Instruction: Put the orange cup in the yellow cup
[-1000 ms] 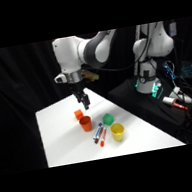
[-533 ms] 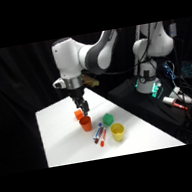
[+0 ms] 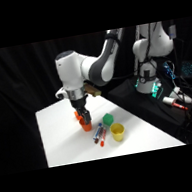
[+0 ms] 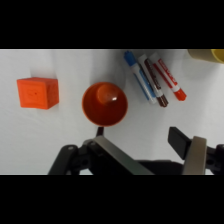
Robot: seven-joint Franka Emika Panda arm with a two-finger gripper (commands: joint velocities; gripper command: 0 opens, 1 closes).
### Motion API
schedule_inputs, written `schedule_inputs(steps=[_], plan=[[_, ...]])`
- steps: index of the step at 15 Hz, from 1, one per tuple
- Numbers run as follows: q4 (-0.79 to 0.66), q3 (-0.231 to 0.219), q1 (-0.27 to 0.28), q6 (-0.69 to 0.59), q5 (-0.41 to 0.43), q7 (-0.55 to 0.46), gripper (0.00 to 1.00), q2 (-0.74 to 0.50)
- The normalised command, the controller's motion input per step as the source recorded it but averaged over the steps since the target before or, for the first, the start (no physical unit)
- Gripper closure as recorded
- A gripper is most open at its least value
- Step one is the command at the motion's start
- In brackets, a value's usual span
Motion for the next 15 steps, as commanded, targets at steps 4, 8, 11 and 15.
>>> schedule_inputs(steps=[4, 8, 11, 15], plan=[[0.11, -0.026, 0.045, 0.16, -0.052, 0.18, 0.00, 0.16], [0.07, -0.018, 0.039, 0.15, 0.009, 0.15, 0.00, 0.12], [0.03, -0.016, 0.031, 0.17, 0.043, 0.12, 0.00, 0.10], [0.00, -0.021, 0.035, 0.18, 0.055, 0.11, 0.00, 0.09]])
